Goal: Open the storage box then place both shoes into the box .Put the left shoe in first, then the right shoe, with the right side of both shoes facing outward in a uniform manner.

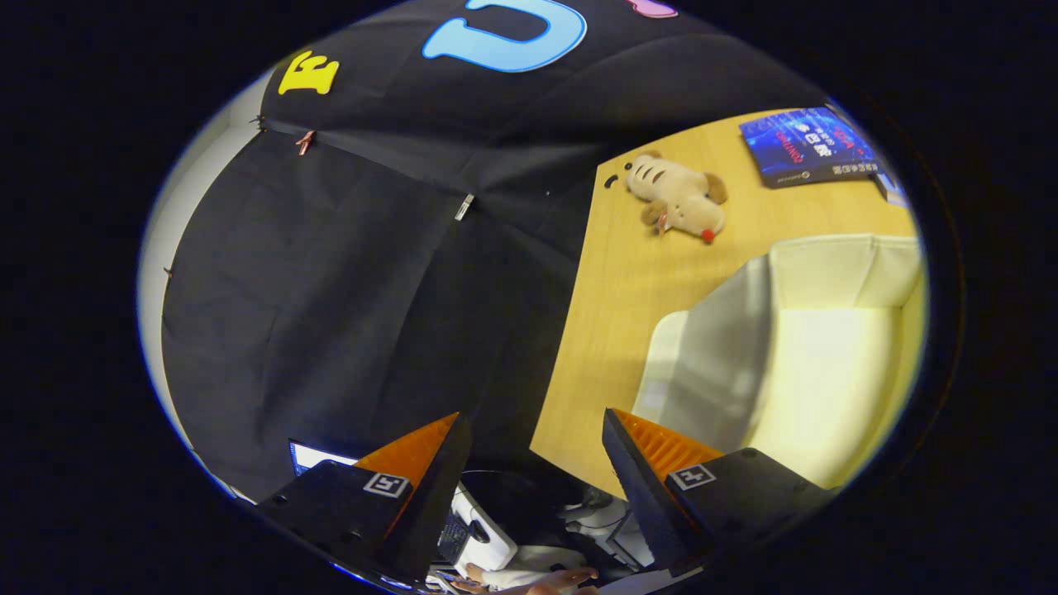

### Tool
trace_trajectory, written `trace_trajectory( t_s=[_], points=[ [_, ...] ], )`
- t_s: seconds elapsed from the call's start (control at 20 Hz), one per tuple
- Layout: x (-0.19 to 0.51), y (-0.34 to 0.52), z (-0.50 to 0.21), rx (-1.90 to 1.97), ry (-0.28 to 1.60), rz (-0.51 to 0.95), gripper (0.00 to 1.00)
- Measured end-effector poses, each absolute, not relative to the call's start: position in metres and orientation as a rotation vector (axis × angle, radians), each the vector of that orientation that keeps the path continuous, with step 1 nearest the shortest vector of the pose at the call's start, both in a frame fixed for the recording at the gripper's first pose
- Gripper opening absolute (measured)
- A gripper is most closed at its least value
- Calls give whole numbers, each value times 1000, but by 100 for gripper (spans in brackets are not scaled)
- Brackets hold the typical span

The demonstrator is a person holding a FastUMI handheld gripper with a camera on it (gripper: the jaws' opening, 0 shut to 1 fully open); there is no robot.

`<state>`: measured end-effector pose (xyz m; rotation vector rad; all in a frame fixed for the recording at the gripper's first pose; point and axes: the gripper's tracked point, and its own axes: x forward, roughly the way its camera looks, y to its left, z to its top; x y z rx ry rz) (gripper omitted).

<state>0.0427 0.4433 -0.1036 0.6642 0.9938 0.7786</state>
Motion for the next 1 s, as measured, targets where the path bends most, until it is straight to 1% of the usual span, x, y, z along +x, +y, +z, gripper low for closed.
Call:
trace_trajectory(
  t_s=[0.25,0.5,0.75,1.0],
  points=[
    [43,353,-86,545,839,629,98],
    [37,247,-94,358,745,440,98],
    [32,154,-122,260,740,296,98],
    [25,78,-167,198,796,210,98]
  ],
)
